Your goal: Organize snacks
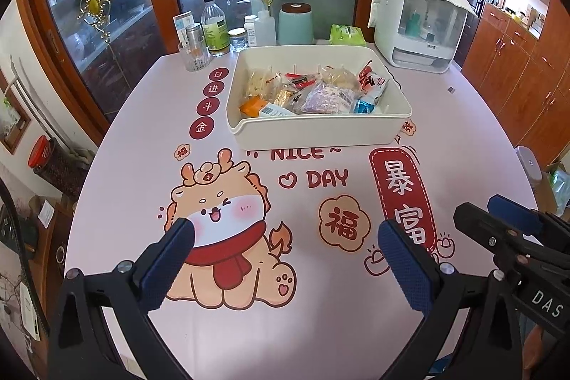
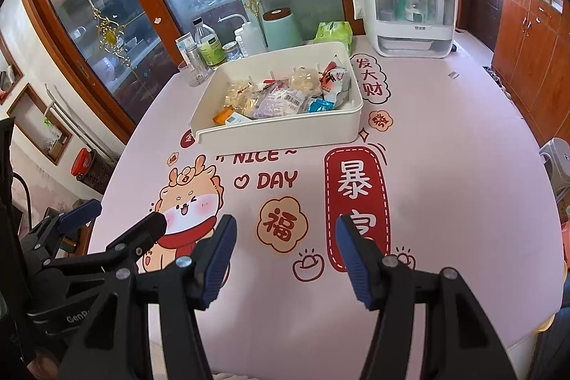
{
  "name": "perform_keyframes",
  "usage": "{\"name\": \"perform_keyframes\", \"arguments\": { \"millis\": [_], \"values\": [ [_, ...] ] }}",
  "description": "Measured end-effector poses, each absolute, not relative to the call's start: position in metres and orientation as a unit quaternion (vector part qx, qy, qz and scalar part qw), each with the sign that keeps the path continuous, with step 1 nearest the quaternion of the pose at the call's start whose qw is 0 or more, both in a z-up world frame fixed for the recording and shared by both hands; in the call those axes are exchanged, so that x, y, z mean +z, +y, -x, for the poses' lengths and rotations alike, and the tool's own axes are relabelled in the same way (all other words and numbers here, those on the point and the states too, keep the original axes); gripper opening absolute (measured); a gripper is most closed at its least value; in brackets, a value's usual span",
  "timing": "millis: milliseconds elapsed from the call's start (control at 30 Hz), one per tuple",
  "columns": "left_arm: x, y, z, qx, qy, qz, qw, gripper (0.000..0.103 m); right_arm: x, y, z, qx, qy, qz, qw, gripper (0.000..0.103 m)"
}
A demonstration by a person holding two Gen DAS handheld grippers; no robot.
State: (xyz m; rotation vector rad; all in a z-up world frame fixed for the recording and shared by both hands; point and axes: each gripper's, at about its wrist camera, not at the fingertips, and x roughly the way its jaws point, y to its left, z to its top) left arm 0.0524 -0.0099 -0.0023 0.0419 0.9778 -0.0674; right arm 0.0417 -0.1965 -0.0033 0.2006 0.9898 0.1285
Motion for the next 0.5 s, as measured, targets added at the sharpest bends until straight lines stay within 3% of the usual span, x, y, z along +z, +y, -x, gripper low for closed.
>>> {"name": "perform_keyframes", "arguments": {
  "millis": [500],
  "values": [
    [-0.0061,-0.0084,-0.0474,-0.035,0.475,-0.018,0.879,0.102,-0.0031,-0.1930,-0.0371,0.062,0.476,-0.096,0.872,0.059]
  ]
}}
